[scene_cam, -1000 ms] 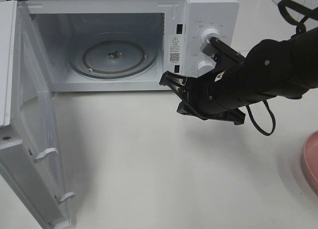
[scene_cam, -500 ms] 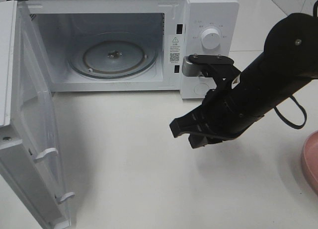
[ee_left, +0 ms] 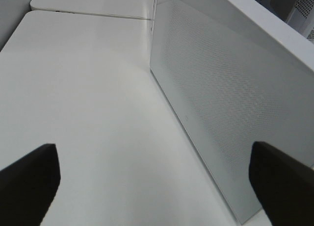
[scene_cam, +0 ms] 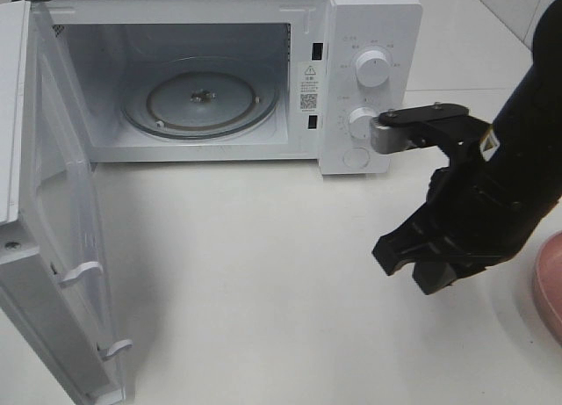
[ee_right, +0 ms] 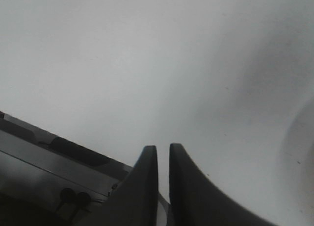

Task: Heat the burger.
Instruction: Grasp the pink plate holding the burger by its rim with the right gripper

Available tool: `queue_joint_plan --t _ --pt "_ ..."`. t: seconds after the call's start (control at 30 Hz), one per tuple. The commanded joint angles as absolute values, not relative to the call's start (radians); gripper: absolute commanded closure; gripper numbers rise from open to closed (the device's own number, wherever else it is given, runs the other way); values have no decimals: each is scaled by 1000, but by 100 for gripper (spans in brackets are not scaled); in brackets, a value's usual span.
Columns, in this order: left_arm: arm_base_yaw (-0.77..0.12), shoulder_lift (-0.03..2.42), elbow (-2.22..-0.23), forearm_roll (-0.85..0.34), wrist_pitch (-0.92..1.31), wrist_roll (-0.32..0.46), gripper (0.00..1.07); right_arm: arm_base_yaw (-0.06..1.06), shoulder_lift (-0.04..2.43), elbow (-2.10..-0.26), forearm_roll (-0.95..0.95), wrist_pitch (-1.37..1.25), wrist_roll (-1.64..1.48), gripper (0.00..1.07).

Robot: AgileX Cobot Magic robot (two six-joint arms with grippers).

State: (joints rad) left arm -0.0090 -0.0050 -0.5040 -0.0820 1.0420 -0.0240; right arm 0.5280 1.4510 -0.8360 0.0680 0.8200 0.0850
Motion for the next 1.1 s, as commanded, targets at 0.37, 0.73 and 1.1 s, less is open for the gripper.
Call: queue_joint_plan --t 0.37,0.73,1.1 --pt "-8 -26 -503 -81 1033 -25 7 369 1363 -836 -123 979 193 93" --pt "-8 -26 -503 -81 1033 -25 7 277 1282 -821 -225 1011 237 58" --pt "-8 -26 -503 -81 1033 -25 7 277 1265 -674 -254 905 236 18"
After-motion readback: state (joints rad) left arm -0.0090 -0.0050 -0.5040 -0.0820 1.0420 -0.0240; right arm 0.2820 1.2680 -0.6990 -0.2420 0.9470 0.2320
